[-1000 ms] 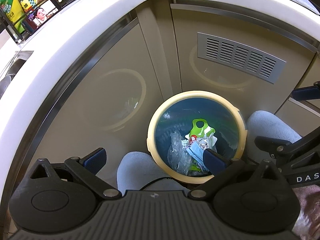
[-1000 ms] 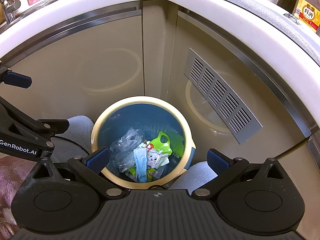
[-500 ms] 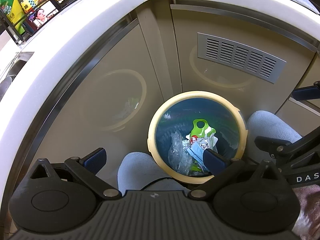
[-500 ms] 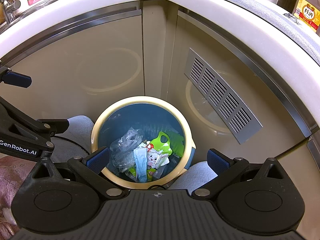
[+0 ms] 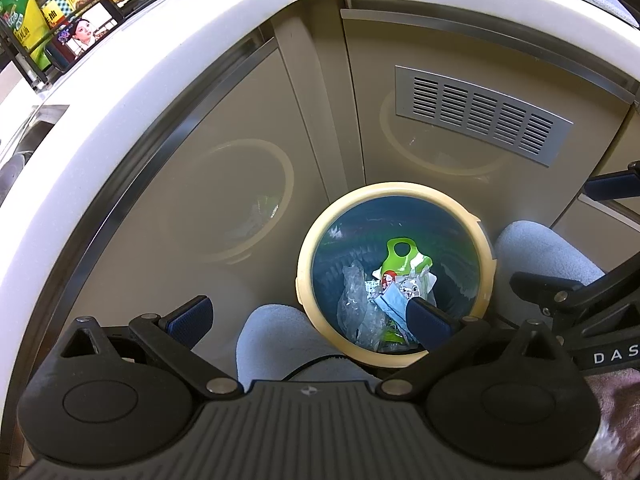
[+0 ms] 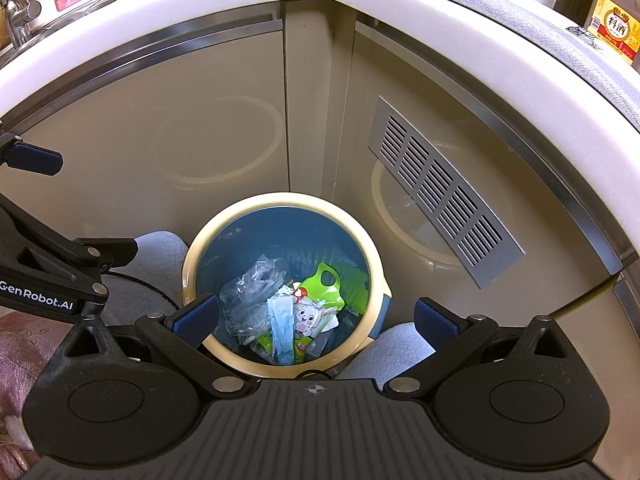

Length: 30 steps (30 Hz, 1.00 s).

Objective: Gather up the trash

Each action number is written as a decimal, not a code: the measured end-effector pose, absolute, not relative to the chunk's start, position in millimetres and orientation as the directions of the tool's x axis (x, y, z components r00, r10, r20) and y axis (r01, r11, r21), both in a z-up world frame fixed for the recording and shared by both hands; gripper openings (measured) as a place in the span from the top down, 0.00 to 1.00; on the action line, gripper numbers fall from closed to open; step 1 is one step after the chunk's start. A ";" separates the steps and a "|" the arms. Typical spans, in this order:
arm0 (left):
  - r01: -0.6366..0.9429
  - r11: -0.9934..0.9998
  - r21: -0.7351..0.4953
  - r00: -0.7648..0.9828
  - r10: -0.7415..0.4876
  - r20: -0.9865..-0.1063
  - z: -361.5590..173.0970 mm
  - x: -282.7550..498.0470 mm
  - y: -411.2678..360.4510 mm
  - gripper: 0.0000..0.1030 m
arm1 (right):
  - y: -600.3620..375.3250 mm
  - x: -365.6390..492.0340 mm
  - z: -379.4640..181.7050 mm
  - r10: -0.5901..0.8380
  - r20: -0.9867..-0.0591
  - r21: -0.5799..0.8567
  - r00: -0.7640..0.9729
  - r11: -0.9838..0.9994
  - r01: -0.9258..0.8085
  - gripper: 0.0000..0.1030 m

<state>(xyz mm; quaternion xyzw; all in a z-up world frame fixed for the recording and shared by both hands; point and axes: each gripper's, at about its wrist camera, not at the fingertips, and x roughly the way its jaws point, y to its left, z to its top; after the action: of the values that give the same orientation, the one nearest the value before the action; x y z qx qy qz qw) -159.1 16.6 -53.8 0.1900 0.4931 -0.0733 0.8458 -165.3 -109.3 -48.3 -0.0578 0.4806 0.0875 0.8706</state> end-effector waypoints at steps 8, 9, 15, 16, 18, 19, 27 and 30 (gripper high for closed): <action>0.311 0.917 0.250 0.504 0.064 -0.861 -53.7 -159.2 16.4 0.00 | -109.3 -165.4 -48.5 0.097 -0.847 -0.016 0.523 0.978 -0.208 0.00; 0.310 0.917 0.251 0.505 0.065 -0.860 -53.5 -159.8 15.7 0.00 | -109.2 -165.4 -48.4 0.096 -0.847 -0.017 0.523 0.978 -0.208 0.00; 0.309 0.917 0.253 0.507 0.066 -0.860 -53.5 -160.0 15.9 0.00 | -109.4 -166.0 -48.8 0.096 -0.846 -0.018 0.525 0.978 -0.208 0.00; 0.310 0.916 0.253 0.507 0.066 -0.860 -53.5 -160.0 16.0 0.00 | -109.4 -166.1 -49.0 0.096 -0.845 -0.018 0.525 0.978 -0.208 0.00; 0.311 0.916 0.254 0.506 0.067 -0.860 -53.3 -159.3 15.7 0.00 | -109.3 -166.2 -48.8 0.096 -0.846 -0.018 0.525 0.978 -0.208 0.00; 0.311 0.916 0.255 0.506 0.067 -0.860 -53.1 -159.1 15.6 0.00 | -109.4 -166.3 -48.8 0.096 -0.846 -0.018 0.525 0.978 -0.208 0.00; 0.310 0.915 0.257 0.508 0.069 -0.859 -52.9 -159.1 15.0 0.00 | -109.4 -166.3 -48.7 0.096 -0.846 -0.018 0.525 0.978 -0.208 0.00; 0.310 0.915 0.257 0.508 0.069 -0.859 -52.9 -159.2 14.8 0.00 | -109.4 -166.3 -48.8 0.096 -0.846 -0.018 0.525 0.978 -0.208 0.00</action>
<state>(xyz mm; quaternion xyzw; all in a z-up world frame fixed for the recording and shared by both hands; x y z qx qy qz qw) -159.2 14.8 -52.9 0.1930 0.4911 -0.0712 0.8465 -166.3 -109.4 -48.8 -0.0583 0.4793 0.0871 0.8713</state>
